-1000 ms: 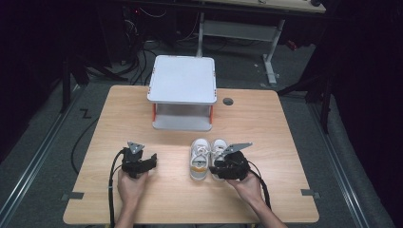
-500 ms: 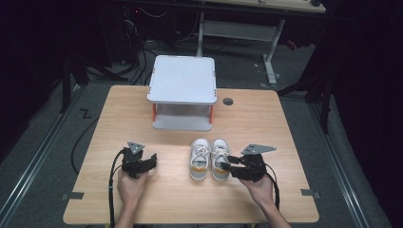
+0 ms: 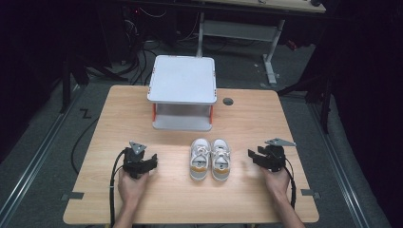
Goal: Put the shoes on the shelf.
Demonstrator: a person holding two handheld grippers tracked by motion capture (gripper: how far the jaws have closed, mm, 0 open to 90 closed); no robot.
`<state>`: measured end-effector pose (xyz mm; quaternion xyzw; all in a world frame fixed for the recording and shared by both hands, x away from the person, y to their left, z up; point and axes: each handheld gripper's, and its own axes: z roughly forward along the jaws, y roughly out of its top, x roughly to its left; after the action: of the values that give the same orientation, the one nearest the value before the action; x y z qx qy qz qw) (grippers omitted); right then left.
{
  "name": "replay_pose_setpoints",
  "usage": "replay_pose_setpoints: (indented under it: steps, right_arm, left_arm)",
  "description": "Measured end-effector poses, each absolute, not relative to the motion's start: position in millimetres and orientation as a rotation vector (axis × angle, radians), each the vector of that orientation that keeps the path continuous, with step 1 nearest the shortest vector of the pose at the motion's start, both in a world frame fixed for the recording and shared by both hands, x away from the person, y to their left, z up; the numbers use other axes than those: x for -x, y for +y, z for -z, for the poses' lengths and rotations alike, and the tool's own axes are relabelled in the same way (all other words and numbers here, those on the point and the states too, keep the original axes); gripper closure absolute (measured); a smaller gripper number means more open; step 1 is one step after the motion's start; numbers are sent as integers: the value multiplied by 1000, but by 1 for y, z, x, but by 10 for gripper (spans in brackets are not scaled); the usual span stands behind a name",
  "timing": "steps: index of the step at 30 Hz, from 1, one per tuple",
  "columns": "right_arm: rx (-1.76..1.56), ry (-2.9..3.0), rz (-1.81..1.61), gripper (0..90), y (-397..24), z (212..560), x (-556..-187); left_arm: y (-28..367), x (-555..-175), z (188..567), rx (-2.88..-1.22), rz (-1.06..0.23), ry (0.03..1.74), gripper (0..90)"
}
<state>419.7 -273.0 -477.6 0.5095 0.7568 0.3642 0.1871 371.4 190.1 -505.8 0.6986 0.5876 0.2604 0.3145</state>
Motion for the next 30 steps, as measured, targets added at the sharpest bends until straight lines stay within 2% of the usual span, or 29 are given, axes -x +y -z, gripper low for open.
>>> replay_pose_setpoints:
  steps: [4, 8, 13, 16, 21, 30]
  right_arm:
    - [-1475, 2080, -951, 463, -284, 488, -428]
    - [-1448, 2054, -879, 395, -288, 500, -432]
    - [-1440, 2051, -880, 383, -289, 501, -433]
    - [-1443, 2051, -880, 380, -288, 501, -433]
    - [-1444, 2051, -880, 380, -288, 501, -433]
    - [-1442, 2054, -882, 376, -288, 501, -433]
  left_arm:
    - [190, -372, 506, -1844, -688, 1545, 326]
    - [189, -372, 506, -1848, -684, 1537, 322]
    - [191, -372, 505, -1855, -672, 1524, 330]
    - [192, -372, 501, -1838, -610, 1547, 382]
    - [185, -365, 489, -1772, -516, 1499, 380]
    - [130, -341, 456, -1860, -416, 1314, 359]
